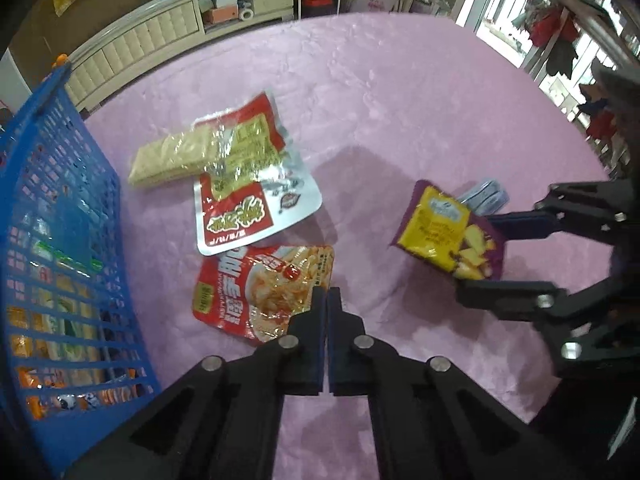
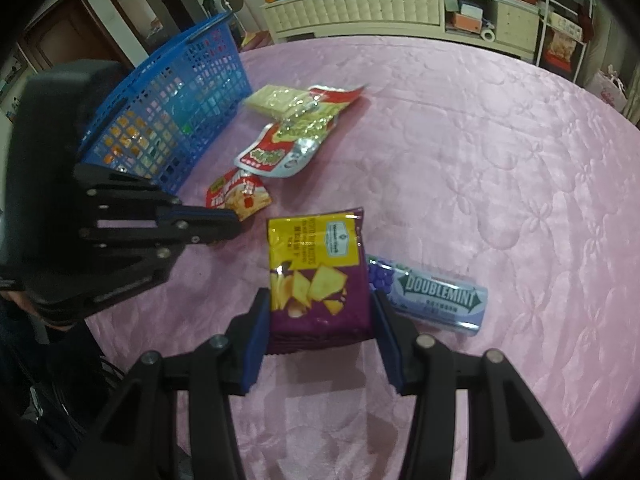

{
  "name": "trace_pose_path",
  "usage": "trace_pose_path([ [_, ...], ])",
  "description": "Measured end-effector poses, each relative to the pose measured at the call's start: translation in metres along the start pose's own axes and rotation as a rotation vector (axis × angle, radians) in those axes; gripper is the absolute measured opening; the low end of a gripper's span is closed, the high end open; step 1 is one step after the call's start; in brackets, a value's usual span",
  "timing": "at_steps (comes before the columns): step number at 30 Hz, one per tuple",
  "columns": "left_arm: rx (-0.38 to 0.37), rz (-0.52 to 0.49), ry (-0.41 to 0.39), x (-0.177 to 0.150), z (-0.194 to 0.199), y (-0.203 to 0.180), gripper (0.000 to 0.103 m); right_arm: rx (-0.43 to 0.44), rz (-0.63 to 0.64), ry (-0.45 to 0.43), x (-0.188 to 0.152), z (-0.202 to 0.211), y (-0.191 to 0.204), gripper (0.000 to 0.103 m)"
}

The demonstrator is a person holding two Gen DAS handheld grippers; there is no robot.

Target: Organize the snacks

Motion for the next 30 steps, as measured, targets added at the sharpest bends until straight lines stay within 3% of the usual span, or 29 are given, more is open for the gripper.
trace_pose_path([
  [15,-0.026,0.070,-0.231,0.003,0.120,0.014,0.000,-0.031,0.049,-0.120,0.032,0.063,0.048,0.054],
  [21,0.008,0.070,-0.325,0.004,0.170,0.024,0.000,-0.043,0.098,-0.185,0.051,0.092,0.078,0.054],
  [30,0.073,0.080,-0.401,0.001,0.228,0.056,0.000,-0.012,0.147,-0.227,0.092,0.106,0.117,0.054],
])
Point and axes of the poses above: each gripper's, at about its wrist camera, not at the fingertips, and z roughly against the way its jaws point, y to its left, x to its top, the point moved 1 cm from there along -z, roughly the way its jaws point, and after that the axes turned 2 degrees about -y, right-handed, at the moved point
